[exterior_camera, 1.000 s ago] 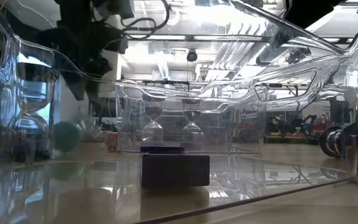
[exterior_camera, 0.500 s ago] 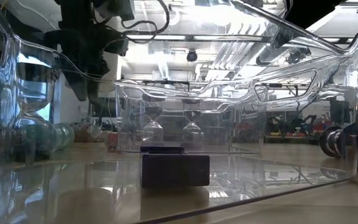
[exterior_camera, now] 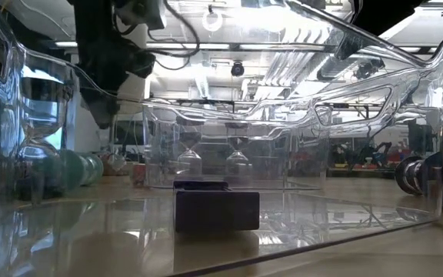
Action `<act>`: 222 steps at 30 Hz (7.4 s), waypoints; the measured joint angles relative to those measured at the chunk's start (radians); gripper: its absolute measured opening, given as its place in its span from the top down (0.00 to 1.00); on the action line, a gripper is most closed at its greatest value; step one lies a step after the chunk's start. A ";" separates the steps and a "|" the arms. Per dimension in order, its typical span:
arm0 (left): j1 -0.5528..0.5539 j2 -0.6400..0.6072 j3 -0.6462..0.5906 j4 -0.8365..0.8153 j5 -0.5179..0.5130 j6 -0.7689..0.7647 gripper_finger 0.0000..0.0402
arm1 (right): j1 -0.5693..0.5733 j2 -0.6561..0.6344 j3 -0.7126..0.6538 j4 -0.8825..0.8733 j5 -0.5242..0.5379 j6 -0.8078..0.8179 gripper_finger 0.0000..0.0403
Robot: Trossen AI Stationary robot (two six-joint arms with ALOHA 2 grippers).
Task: Pick & Place Office items
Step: Put the light blue hourglass into the middle transparent bin
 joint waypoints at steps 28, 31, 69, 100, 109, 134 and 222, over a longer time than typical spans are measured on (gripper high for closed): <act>-0.242 0.000 0.000 -0.042 0.053 -0.996 0.27 | 0.001 0.000 0.000 -0.037 -0.016 -0.134 0.85; -0.265 0.000 0.000 -0.033 0.031 -1.056 0.27 | 0.001 0.000 0.000 -0.039 -0.024 -0.134 0.85; -0.182 0.240 -0.010 0.135 0.141 -1.043 0.29 | 0.069 0.000 0.000 -0.094 -0.113 -0.154 0.85; -0.219 0.208 -0.016 0.160 0.086 -1.037 0.36 | 0.069 0.000 0.000 -0.123 -0.113 -0.161 0.85; -0.263 0.204 -0.016 0.167 0.084 -1.047 0.36 | 0.068 0.000 0.000 -0.123 -0.113 -0.161 0.85; -0.280 0.234 -0.011 0.169 0.058 -1.065 0.36 | 0.068 0.000 0.000 -0.121 -0.113 -0.157 0.85; -0.257 0.332 -0.010 0.190 0.131 -0.854 0.60 | 0.066 0.000 0.000 -0.109 -0.110 -0.183 0.85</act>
